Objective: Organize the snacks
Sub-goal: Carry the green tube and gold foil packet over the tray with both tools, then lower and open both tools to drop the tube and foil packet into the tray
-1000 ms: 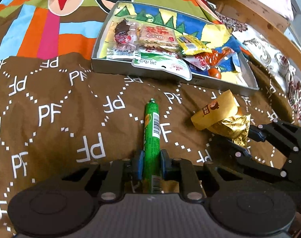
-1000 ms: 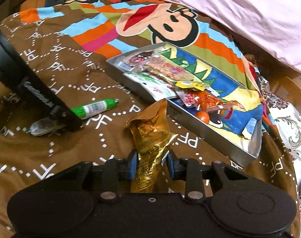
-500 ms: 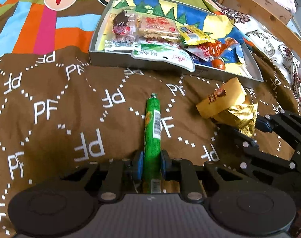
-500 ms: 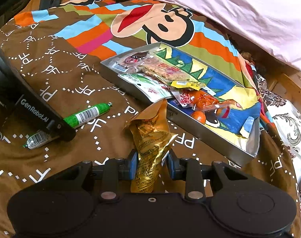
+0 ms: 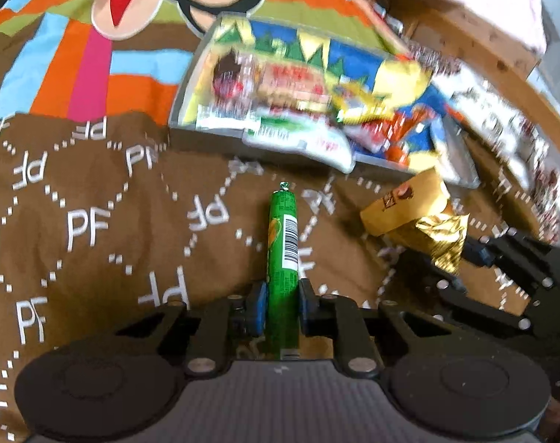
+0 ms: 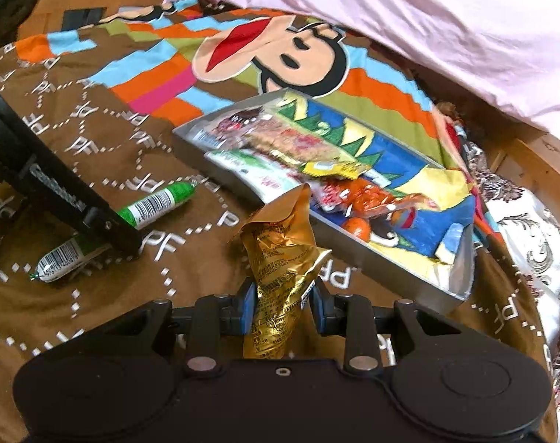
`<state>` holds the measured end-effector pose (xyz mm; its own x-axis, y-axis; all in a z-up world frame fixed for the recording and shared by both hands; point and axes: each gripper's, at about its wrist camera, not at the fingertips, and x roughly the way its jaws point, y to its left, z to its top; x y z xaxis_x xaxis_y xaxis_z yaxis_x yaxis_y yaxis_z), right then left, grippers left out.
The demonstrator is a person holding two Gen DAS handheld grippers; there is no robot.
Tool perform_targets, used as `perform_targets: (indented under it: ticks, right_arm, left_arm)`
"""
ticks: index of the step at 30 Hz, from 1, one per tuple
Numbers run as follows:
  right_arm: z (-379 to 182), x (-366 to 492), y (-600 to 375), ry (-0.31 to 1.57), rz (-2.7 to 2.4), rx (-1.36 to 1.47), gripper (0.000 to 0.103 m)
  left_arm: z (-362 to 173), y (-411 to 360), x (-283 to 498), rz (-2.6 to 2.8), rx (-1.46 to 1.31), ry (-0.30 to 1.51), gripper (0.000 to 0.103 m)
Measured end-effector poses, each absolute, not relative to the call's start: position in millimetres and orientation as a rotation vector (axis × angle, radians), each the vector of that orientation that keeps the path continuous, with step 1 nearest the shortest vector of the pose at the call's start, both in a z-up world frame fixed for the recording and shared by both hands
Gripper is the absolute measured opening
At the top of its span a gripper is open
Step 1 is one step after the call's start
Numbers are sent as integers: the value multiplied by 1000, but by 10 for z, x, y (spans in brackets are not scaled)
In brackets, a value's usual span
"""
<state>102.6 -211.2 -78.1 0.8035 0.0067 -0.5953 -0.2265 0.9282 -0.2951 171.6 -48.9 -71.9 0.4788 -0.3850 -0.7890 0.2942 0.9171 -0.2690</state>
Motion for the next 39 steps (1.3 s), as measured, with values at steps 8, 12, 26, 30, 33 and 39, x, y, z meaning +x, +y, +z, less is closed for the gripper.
perform_targets:
  ticks: [8,12,26,30,33,39]
  right_arm:
    - [-509,1127,-2371,514,-21,-238,33]
    - [-415,1262,-2643,465,-115,-167,33]
    - [-612,1832,-3153,527,-264,-2,33]
    - [-669,1933,-3123,556,-277,4,33]
    - [-715,1992,-3108,580,-286,10,34]
    - [-769,2035,-3080,593,-311,3,36]
  left_arm:
    - [-393,-677,1907,-445,-159,764,19]
    - [-244,-845,2130,-463,-201,670,19]
    - [-492,-1156,2849,-480,-276,593,19]
    - [-585,-1206,2944,-499,-293,591,19]
    - [-651,-1260,2998,-506,-275,609,19]
    - [-742,-1314,3080,-519,-253,651,19]
